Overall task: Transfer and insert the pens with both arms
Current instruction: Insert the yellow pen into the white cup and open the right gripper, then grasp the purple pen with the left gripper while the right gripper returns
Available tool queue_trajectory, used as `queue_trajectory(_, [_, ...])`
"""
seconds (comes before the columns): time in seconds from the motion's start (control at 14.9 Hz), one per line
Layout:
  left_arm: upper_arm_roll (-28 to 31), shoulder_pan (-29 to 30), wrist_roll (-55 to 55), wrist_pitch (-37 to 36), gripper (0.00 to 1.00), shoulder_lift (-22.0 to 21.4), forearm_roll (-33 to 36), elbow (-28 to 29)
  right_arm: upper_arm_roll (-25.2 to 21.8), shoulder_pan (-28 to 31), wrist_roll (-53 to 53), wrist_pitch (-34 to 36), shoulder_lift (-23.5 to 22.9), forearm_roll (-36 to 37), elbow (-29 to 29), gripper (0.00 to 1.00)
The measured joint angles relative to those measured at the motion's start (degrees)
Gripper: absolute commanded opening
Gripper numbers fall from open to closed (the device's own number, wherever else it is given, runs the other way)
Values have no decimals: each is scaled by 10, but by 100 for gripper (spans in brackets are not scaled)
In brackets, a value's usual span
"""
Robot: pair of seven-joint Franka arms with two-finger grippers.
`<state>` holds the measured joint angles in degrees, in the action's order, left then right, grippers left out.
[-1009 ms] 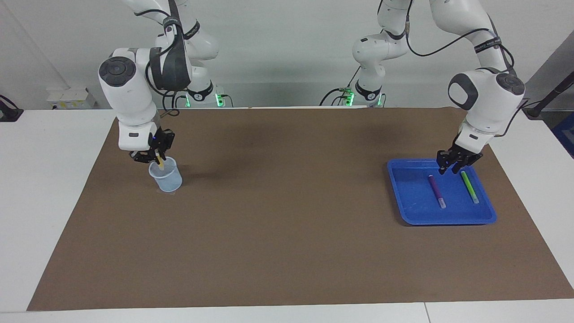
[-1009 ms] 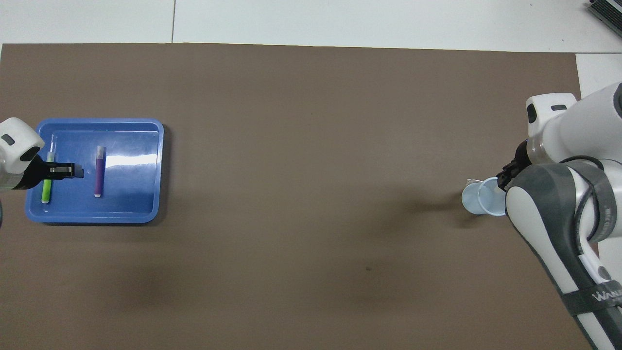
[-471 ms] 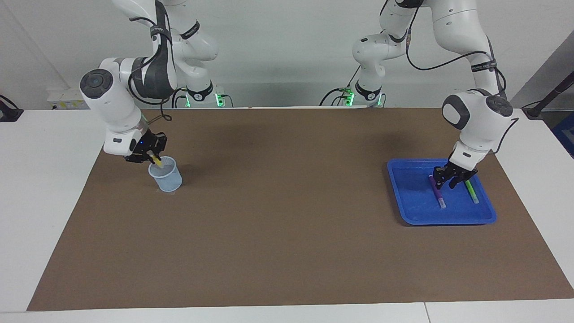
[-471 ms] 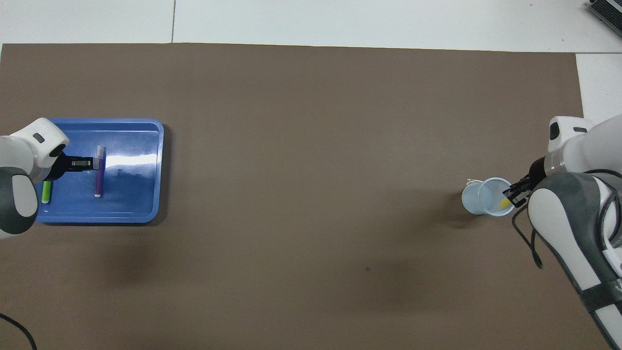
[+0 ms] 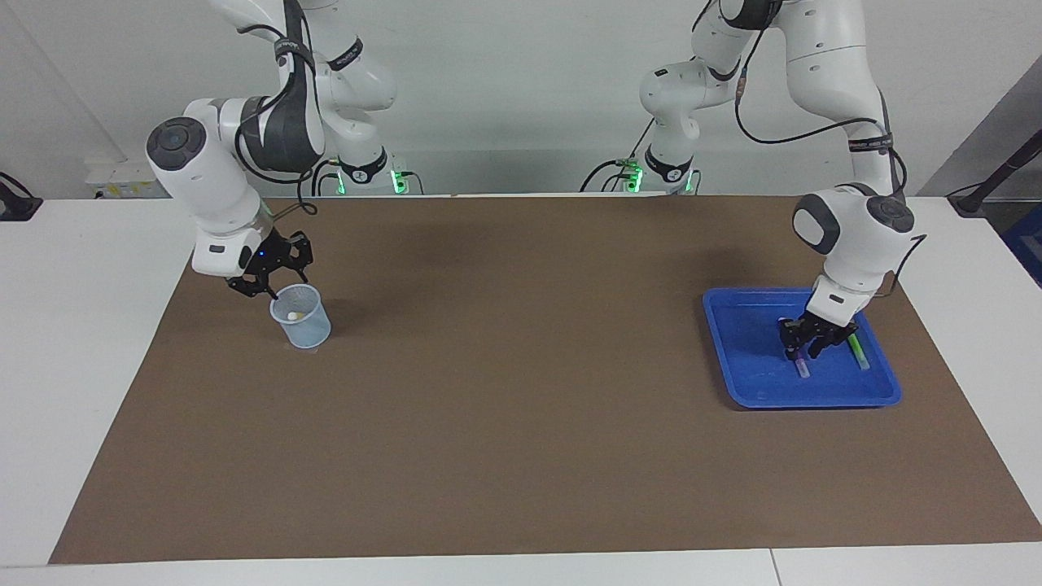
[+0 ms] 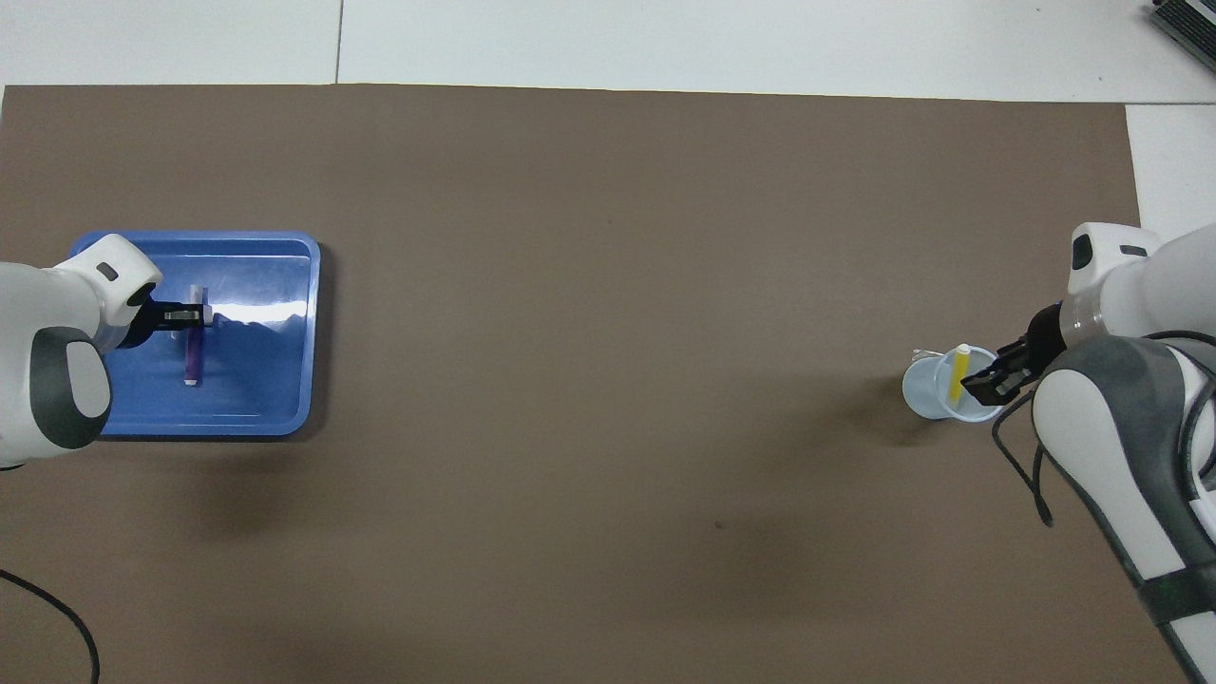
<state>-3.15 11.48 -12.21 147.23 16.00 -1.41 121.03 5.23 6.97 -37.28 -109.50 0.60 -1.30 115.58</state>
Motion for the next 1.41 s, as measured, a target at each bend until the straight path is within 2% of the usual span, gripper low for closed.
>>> queue_trajectory(0.13, [0,0,0,6,0,3,0,0,2,-20,42,16,3,-20,-14,56])
queue_trajectory(0.34, [-5,0,0,6,0,2,0,-1,3,-48,96,21,4,-57,-25,57])
queue_trajectory(0.67, [-4,0,5,-10,0,3,0,-7,22,-52,204,21,4,-141,-27,57])
queue_trajectory(1.21, [-9,-37,143,-232,0,0,0,-129,66,-52,341,12,4,-191,-29,57])
queue_trajectory(1.41, [-11,-61,223,-319,0,-9,-13,-175,70,-64,387,-16,4,-233,-29,57])
